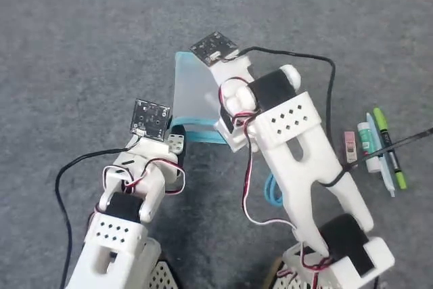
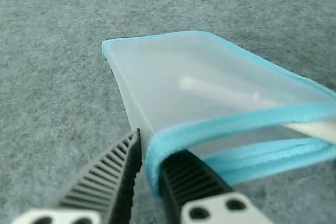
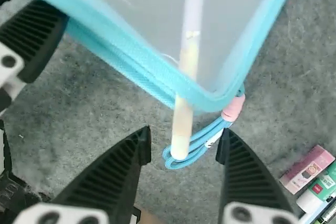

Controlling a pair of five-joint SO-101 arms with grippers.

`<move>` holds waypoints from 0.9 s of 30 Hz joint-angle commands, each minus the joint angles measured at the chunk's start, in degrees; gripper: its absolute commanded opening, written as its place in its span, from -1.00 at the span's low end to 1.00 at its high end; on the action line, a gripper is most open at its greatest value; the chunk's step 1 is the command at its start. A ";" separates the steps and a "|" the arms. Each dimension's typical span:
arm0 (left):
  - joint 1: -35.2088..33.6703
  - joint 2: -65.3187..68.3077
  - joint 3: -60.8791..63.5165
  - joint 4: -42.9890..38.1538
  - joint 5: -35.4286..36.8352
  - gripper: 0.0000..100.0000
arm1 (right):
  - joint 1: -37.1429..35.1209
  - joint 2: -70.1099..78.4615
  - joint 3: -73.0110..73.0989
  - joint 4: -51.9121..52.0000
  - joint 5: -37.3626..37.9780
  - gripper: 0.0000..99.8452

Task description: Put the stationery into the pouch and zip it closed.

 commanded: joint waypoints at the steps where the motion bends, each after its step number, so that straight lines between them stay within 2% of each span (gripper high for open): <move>1: 0.26 0.44 -0.31 -2.37 0.44 -0.98 | 1.01 -2.07 -3.08 2.15 2.20 -0.66; 6: 0.26 0.44 -0.22 -2.37 0.44 -0.98 | 11.82 -8.92 -2.99 2.07 7.47 -0.97; 9: 0.26 0.26 -0.22 -2.37 0.44 -0.98 | 18.07 -11.56 1.14 1.36 10.46 -0.97; 11: 0.26 0.18 -0.22 -2.37 0.44 -0.98 | 18.15 -11.03 7.03 0.75 12.04 -0.97; 14: 0.26 0.09 -0.22 -2.37 0.44 -0.98 | 14.55 -12.26 15.30 -2.42 12.84 -0.99; 17: 0.26 0.09 -0.22 -2.37 0.44 -0.98 | 7.52 -13.85 20.40 -5.58 12.57 -0.99; 20: 0.26 0.09 -0.22 -2.37 0.44 -0.98 | 1.71 -13.23 23.12 -11.38 9.32 -0.99; 23: 0.26 0.09 -0.22 -2.37 0.44 -0.98 | -1.27 -10.15 20.57 -14.64 7.56 -0.99; 27: 0.26 0.09 -0.22 -2.37 0.44 -0.98 | -1.71 -3.65 11.34 -14.99 7.47 -0.99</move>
